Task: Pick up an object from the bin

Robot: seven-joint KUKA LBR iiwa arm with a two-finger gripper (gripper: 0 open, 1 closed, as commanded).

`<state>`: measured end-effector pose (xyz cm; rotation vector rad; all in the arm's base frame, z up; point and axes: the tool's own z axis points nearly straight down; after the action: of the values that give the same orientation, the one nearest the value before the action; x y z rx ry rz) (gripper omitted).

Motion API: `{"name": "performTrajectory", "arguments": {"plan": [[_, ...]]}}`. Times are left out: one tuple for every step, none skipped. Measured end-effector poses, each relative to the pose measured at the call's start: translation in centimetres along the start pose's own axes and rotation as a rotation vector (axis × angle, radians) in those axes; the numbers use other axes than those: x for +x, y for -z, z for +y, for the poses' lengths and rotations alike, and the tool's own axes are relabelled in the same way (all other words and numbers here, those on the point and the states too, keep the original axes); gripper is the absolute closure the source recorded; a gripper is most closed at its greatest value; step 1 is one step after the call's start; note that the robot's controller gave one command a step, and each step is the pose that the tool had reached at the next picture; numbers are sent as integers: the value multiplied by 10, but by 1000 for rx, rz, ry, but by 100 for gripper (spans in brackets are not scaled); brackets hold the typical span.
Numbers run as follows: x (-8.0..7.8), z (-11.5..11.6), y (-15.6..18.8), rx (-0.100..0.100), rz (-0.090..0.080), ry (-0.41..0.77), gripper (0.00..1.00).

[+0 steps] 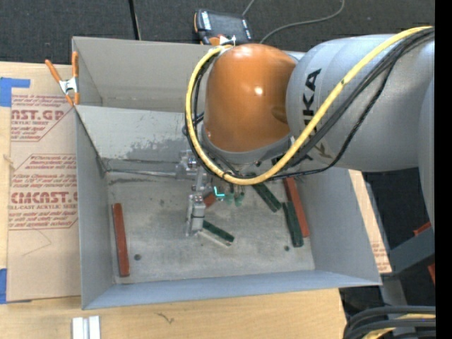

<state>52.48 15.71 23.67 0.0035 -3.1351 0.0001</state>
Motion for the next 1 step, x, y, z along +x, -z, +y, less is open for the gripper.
{"name": "performTrajectory", "arguments": {"plan": [[-2, -1, 4, -1, -8, -2, 100]]}}
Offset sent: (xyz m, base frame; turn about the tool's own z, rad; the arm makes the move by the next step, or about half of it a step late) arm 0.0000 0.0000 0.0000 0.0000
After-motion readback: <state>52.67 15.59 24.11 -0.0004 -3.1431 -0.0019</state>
